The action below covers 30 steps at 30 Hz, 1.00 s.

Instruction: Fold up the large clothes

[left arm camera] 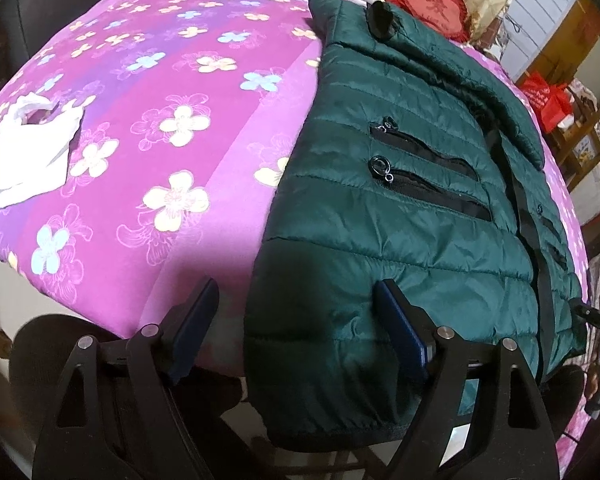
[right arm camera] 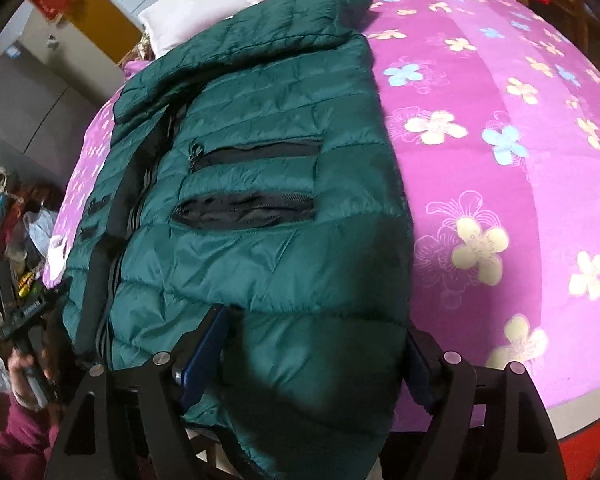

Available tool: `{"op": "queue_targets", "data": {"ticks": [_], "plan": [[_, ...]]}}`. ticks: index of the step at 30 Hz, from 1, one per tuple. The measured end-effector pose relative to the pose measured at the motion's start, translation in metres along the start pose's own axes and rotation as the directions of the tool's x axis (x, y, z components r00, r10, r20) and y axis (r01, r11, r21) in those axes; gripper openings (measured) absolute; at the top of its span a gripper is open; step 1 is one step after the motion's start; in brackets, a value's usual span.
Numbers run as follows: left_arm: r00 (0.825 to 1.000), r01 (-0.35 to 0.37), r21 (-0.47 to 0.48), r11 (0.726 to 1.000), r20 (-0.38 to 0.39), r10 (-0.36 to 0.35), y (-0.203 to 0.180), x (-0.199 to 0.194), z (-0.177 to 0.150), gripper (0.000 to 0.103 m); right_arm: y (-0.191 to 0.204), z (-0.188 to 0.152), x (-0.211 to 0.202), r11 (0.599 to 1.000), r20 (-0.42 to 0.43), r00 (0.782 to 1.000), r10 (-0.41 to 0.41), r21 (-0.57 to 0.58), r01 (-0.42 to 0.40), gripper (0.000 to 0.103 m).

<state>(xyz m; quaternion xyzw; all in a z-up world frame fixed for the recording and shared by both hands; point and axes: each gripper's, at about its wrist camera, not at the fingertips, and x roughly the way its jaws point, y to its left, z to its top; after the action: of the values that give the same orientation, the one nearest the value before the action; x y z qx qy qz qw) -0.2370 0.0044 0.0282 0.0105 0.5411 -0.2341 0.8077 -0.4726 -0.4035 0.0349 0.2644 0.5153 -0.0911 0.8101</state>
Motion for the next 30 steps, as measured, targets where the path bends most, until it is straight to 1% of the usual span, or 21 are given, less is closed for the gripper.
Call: {"op": "queue_targets", "data": {"ticks": [3,4,6,10,14,17,21,22,23,24,25,27,30], "plan": [[0.999,-0.025,-0.025,0.999,0.034,0.026,0.007,-0.005,0.005,0.081,-0.002,-0.002,-0.001,1.0,0.009,1.0,0.018,0.008,-0.018,0.077],[0.999,-0.018,-0.038,0.999,0.036,0.019,0.009,-0.005,0.005,0.081,-0.003,-0.001,-0.001,0.999,0.009,1.0,0.03,0.018,-0.03,0.078],[1.0,-0.007,-0.049,0.999,0.015,0.008,0.011,-0.002,0.004,0.081,-0.006,-0.003,-0.003,0.998,0.012,0.999,0.051,0.031,-0.052,0.078],[0.999,-0.023,-0.002,1.0,0.025,0.023,0.006,0.001,-0.003,0.083,-0.006,-0.003,-0.003,0.997,0.018,0.997,0.077,0.015,-0.077,0.08],[1.0,-0.013,-0.009,1.0,0.014,0.013,0.001,0.001,-0.007,0.083,-0.003,-0.005,-0.002,0.995,0.017,0.995,0.098,-0.016,-0.098,0.082],[1.0,-0.01,0.011,1.0,0.007,0.01,-0.006,0.001,-0.007,0.083,-0.002,-0.004,-0.001,0.995,0.019,0.995,0.098,-0.022,-0.097,0.082],[1.0,-0.007,0.01,1.0,-0.001,0.007,-0.008,0.001,-0.007,0.083,-0.001,-0.005,-0.001,0.995,0.014,0.995,0.095,-0.032,-0.094,0.082],[1.0,-0.006,0.008,1.0,-0.002,0.006,-0.009,0.0,-0.007,0.083,0.001,-0.004,0.0,0.995,0.011,0.995,0.094,-0.044,-0.094,0.081],[1.0,-0.006,0.007,1.0,-0.003,0.006,-0.009,0.0,-0.007,0.083,0.003,-0.005,0.001,0.993,0.008,0.994,0.106,-0.052,-0.105,0.078],[1.0,-0.006,0.008,1.0,-0.005,0.006,-0.01,0.0,-0.007,0.083,0.004,-0.006,0.001,0.991,0.006,0.993,0.12,-0.053,-0.119,0.068],[1.0,-0.007,0.009,1.0,-0.007,0.007,-0.011,0.0,-0.007,0.083,0.003,-0.007,0.0,0.989,0.004,0.99,0.141,-0.048,-0.141,0.065],[1.0,-0.006,0.01,1.0,-0.013,0.006,-0.012,0.0,-0.008,0.083,0.002,-0.007,0.0,0.983,-0.002,0.984,0.179,-0.034,-0.179,0.065],[1.0,-0.006,0.011,1.0,-0.014,0.006,-0.014,0.001,-0.009,0.084,-0.003,-0.008,0.002,0.98,-0.005,0.98,0.199,-0.029,-0.199,0.065]]}}
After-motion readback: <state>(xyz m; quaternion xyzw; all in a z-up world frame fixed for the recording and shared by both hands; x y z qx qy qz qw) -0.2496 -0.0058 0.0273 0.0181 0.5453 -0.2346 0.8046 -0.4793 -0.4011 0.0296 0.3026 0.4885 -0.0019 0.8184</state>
